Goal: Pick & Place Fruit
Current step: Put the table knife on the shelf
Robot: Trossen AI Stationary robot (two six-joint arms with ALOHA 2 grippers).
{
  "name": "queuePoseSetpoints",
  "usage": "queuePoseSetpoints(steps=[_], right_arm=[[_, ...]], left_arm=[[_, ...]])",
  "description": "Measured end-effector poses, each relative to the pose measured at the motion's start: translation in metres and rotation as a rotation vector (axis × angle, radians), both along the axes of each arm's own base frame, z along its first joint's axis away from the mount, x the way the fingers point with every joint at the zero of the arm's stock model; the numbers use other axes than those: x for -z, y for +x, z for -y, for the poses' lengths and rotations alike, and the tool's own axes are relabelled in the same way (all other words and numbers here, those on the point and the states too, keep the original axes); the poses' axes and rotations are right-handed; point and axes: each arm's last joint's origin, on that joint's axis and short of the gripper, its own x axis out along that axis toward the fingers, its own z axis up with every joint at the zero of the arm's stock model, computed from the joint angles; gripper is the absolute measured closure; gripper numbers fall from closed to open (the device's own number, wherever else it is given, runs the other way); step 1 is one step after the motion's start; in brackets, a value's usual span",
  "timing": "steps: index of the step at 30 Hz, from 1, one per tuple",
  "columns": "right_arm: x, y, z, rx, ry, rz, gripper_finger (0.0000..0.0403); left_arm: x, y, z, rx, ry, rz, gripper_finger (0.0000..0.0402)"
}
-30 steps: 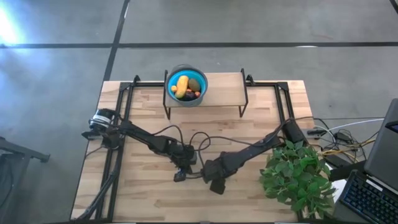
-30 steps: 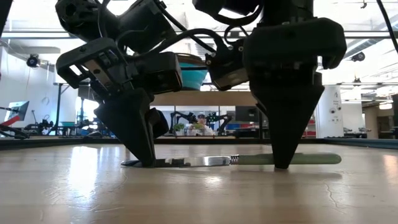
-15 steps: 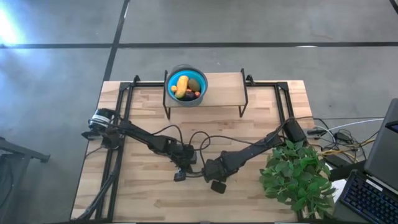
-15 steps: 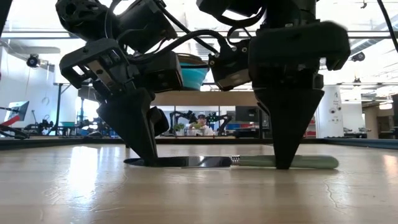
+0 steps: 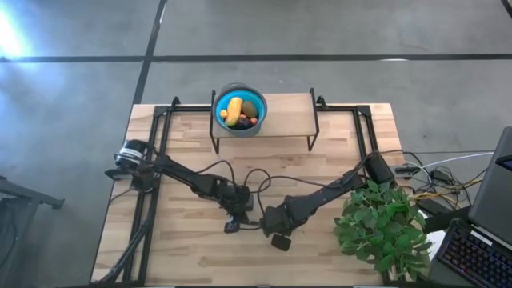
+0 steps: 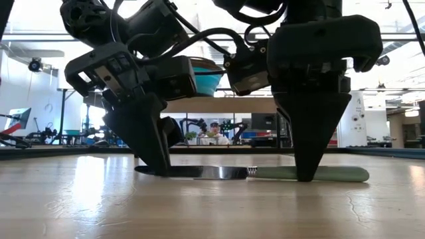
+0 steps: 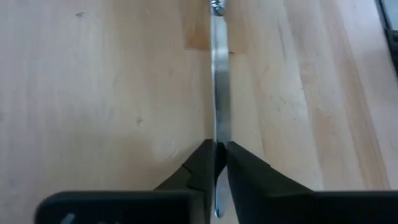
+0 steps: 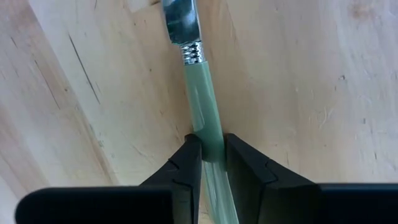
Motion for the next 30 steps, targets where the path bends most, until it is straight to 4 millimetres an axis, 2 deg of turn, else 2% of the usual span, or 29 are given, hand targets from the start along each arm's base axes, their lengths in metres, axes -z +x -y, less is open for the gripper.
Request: queuePoseSetpoints(steps=[7,11,15,24,30], right_arm=[[-0.0003,0.001,0.0005,0.003,-0.024,0.017,0.0349],[-0.0004,0.0014,0.0007,0.005,-0.029,0.021,0.0349],[-0.0004,0.0018,0.001,0.007,-0.041,0.03,0.0349],[-0.0047,0.0064,0.0001,0.014,-0.043,0.058,0.0349],[-0.005,0.0068,-0.0001,0.015,-0.041,0.062,0.0349]], left_arm=[[-0.0014,0.0011,0.0009,0.023,-0.034,0.011,0.0293],[-0.0015,0.0011,0.0006,0.022,-0.04,0.008,0.0282],[-0.0009,0.0005,0.0002,0.022,-0.032,0.001,0.0301],[0.0007,-0.0013,-0.0009,0.025,-0.013,-0.018,0.0387],[0.0007,-0.0014,-0.0007,0.028,-0.013,-0.018,0.0394]])
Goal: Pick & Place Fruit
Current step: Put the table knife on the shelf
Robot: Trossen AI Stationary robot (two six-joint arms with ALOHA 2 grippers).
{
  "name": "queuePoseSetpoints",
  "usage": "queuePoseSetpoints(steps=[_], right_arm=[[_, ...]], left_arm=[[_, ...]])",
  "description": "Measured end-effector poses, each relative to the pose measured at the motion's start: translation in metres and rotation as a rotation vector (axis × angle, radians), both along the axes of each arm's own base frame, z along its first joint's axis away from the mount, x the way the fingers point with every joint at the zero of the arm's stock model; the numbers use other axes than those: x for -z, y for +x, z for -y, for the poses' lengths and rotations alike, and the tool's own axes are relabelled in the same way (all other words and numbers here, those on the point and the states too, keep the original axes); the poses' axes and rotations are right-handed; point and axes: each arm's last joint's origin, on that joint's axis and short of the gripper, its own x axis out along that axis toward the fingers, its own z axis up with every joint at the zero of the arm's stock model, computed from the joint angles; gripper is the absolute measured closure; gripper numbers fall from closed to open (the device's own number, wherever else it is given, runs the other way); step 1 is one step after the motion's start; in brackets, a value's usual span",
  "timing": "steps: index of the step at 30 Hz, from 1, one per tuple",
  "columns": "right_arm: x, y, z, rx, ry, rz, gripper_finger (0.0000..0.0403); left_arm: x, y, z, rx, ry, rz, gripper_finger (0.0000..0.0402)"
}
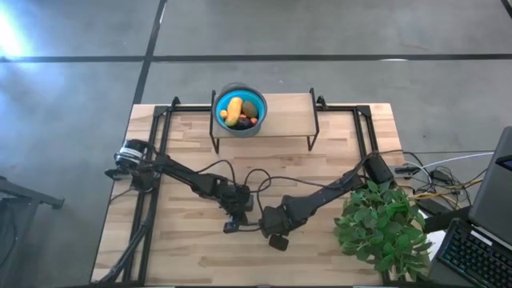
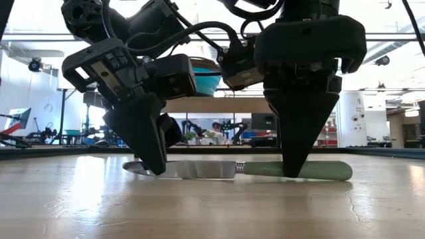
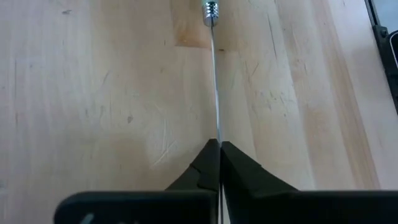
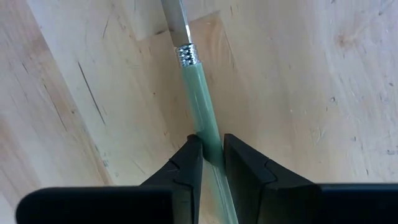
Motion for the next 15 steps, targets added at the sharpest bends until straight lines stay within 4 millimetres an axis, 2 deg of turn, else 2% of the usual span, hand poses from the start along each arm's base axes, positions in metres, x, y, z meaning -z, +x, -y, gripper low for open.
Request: queuePoseSetpoints(steps=[6,15], right_arm=[[0.0004,0.0005,-0.0001,0.003,0.003,0.003,0.0335],[-0.0007,0.0017,0.0002,0.005,0.012,0.016,0.0254]], left_arm=[[-0.0002,0.0001,0.0,-0.011,-0.006,-0.005,0.0397],[-0.0081,-0.0003,-0.0001,-0.019,-0.012,0.017,0.04]])
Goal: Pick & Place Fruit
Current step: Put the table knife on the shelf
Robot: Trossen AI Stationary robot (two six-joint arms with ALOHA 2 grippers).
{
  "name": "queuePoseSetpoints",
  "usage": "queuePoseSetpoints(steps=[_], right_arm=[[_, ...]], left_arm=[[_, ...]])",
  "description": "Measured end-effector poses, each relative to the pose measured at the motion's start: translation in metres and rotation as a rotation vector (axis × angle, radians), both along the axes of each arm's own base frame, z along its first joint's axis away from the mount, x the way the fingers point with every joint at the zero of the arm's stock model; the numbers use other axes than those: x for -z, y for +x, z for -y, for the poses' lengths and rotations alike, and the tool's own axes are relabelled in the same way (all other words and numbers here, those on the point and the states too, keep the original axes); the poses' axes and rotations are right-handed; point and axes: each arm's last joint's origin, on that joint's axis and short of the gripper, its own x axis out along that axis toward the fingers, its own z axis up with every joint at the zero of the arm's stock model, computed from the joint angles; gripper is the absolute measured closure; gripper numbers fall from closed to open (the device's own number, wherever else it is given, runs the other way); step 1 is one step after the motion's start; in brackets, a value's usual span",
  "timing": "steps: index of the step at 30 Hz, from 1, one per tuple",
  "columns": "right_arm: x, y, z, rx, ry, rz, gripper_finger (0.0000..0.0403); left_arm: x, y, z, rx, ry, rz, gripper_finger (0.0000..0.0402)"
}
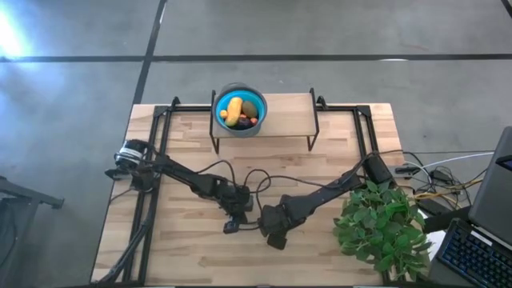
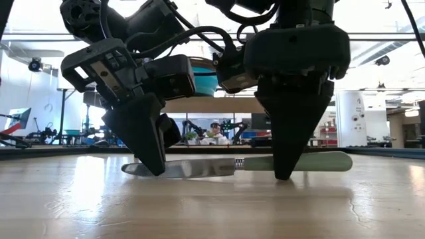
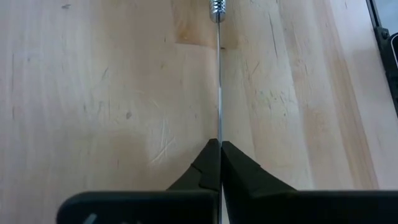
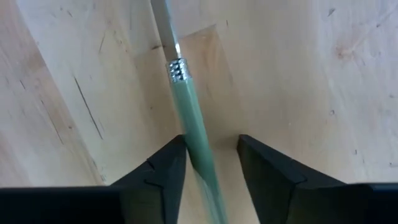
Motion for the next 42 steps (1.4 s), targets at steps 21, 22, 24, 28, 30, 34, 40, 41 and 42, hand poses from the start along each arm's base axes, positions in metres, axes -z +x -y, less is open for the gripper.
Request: queuePoseSetpoints(steps=[21,22,24,28,30,34,40,41,42], right_arm=[[-0.061,-0.002,0.004,-0.012,0.06,0.126,0.0215],[-0.066,-0.004,0.005,-0.013,0.054,0.135,0.0219],[-0.078,-0.006,0.008,-0.015,0.044,0.172,0.0226],[-0.1,-0.012,0.016,-0.023,0.008,0.237,0.024],[-0.11,-0.014,0.02,-0.022,-0.004,0.268,0.0247],[-0.128,-0.019,0.032,-0.014,-0.007,0.317,0.026],[-0.147,-0.023,0.049,-0.021,-0.017,0.368,0.0278],[-0.15,-0.024,0.052,-0.025,-0.02,0.379,0.0281],[-0.153,-0.024,0.055,-0.029,-0.024,0.386,0.0284]], left_arm=[[-0.033,-0.021,-0.009,-0.055,0.128,-0.031,0.0401],[-0.036,-0.023,-0.009,-0.056,0.136,-0.033,0.0401],[-0.044,-0.026,-0.011,-0.062,0.157,-0.019,0.04],[-0.058,-0.032,-0.013,-0.073,0.175,0.01,0.0401],[-0.066,-0.036,-0.014,-0.084,0.184,0.03,0.0401],[-0.08,-0.044,-0.017,-0.1,0.194,0.048,0.04],[-0.1,-0.059,-0.026,-0.132,0.217,0.059,0.04],[-0.102,-0.062,-0.028,-0.138,0.217,0.058,0.04],[-0.105,-0.065,-0.03,-0.144,0.221,0.056,0.04]])
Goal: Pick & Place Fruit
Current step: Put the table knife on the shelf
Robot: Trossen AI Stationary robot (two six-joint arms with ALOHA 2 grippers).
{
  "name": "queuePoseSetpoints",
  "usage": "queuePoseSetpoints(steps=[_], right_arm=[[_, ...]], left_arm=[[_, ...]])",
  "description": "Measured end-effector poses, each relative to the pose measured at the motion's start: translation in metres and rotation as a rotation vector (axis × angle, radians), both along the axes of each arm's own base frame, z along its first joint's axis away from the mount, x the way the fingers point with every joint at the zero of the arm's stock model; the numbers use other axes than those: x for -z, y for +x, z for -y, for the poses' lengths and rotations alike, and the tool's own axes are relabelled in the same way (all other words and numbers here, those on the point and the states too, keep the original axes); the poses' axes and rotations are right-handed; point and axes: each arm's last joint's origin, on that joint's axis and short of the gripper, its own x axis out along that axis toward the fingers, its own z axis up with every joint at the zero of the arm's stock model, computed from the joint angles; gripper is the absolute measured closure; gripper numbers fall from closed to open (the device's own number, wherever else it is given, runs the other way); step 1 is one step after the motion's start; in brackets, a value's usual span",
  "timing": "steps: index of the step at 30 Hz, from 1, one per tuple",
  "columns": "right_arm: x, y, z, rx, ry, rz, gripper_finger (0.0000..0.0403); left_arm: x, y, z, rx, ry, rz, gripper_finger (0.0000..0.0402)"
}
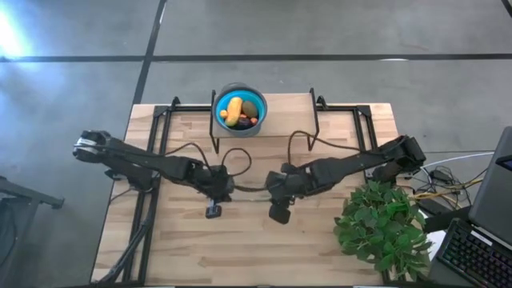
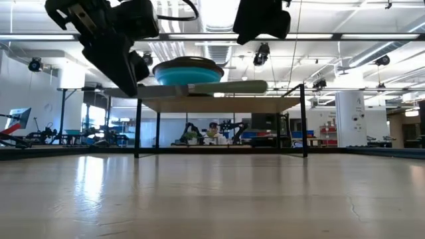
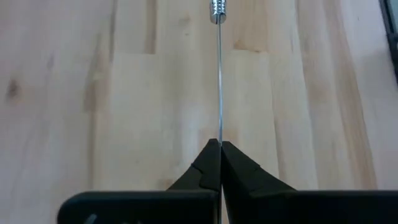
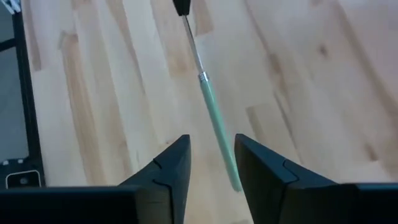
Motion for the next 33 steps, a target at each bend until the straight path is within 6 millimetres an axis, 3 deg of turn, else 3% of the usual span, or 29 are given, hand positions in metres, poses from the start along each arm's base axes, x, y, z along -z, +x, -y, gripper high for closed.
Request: queuePoseSetpoints(steps=[7,17,33], right_arm=[[-0.016,-0.005,0.018,-0.014,-0.03,0.044,0.0303],[-0.033,-0.012,0.045,-0.052,-0.094,0.091,0.0314],[-0.027,-0.004,0.067,-0.248,-0.21,0.073,0.0208]], left_arm=[[-0.014,-0.017,-0.012,-0.041,0.019,-0.056,0.04],[-0.052,-0.023,-0.021,-0.041,0.09,-0.144,0.04],[-0.102,-0.027,-0.04,-0.138,0.143,-0.139,0.04]])
